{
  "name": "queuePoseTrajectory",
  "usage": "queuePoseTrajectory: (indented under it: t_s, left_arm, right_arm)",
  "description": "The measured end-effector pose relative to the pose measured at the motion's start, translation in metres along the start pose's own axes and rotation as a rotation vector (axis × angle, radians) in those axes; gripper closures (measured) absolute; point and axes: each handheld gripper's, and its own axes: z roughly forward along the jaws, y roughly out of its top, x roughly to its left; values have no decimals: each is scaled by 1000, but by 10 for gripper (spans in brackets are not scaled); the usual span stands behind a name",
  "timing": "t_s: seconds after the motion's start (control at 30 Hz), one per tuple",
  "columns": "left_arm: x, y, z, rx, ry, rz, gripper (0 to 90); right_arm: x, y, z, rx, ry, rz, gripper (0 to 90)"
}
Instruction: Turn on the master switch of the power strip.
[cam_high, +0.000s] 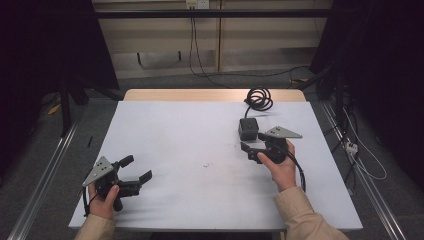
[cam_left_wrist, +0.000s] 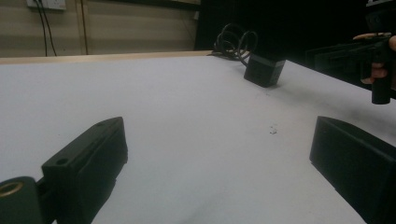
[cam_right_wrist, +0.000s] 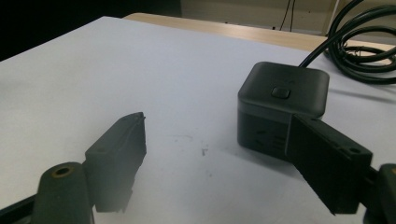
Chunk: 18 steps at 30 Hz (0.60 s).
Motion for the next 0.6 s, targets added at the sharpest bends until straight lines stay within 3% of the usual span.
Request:
queuePoseTrajectory:
  t_s: [0.6]
  left_arm:
    - [0,0,0,2,0,0,37]
  right_arm:
    - [13,-23,-25,3,52,-6,153]
